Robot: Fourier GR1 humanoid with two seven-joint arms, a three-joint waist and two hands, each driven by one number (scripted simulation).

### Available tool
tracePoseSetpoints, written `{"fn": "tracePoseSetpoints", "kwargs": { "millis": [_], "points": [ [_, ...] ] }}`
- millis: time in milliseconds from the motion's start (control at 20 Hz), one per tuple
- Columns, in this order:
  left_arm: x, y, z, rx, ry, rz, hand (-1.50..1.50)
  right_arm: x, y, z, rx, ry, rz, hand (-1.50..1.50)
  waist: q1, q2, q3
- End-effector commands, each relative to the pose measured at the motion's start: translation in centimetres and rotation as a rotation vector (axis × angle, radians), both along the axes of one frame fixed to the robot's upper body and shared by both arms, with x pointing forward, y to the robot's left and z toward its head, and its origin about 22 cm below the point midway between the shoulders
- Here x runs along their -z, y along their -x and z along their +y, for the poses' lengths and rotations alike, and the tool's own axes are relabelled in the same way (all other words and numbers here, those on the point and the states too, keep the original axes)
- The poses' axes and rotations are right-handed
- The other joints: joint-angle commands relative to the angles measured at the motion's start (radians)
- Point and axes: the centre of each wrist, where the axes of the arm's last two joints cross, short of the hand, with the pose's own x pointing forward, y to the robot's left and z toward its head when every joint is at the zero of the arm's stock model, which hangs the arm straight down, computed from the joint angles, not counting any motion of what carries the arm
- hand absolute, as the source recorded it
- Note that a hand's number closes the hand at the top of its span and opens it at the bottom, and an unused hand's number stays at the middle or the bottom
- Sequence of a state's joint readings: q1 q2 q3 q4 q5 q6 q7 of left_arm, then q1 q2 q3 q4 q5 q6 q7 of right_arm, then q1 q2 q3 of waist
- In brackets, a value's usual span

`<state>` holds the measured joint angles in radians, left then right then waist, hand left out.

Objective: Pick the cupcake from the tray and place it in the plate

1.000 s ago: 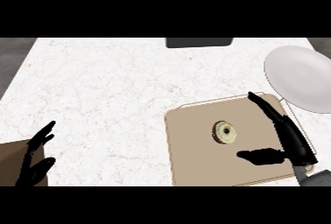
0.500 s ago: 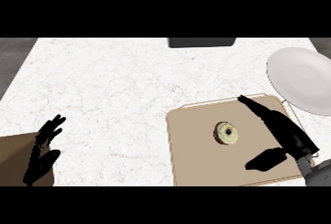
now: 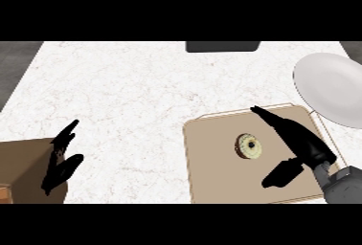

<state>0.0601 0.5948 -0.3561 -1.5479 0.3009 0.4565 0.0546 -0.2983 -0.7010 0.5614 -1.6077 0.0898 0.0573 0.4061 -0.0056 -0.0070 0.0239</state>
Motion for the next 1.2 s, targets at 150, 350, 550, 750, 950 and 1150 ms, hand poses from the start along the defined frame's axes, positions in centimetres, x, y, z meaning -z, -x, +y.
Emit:
{"fn": "tracePoseSetpoints", "kwargs": {
  "millis": [150, 350, 550, 750, 950, 1150],
  "points": [
    [-0.8, -4.7, -4.7, -0.008, 0.132, 0.046, 0.0, 1.7, -0.2, 0.2, -0.032, 0.011, 0.021, -1.5, -0.017, 0.014, -0.023],
    [0.3, -2.9, -4.3, -0.009, 0.142, 0.058, 0.0, 1.7, -0.1, 1.3, -0.021, 0.034, 0.054, -1.5, 0.002, 0.007, -0.024],
    [-0.4, -2.7, -3.7, -0.015, 0.139, 0.059, 0.0, 3.5, -1.2, 2.2, -0.006, 0.012, 0.072, -1.5, 0.013, 0.008, -0.024],
    [1.7, -4.4, -3.6, -0.022, 0.144, 0.051, 0.0, 1.9, -1.1, 1.8, -0.008, 0.021, 0.061, -1.5, -0.001, 0.008, -0.025],
    [1.7, -2.7, -5.5, 0.007, 0.141, 0.062, 0.0, 4.2, -2.2, 0.6, -0.013, 0.035, 0.083, -1.5, 0.007, 0.008, -0.024],
    [-0.4, -3.0, -5.2, 0.002, 0.15, 0.041, 0.0, 6.0, -3.1, 2.0, -0.054, 0.063, -0.007, 1.5, 0.017, 0.008, -0.023]
  ]
}}
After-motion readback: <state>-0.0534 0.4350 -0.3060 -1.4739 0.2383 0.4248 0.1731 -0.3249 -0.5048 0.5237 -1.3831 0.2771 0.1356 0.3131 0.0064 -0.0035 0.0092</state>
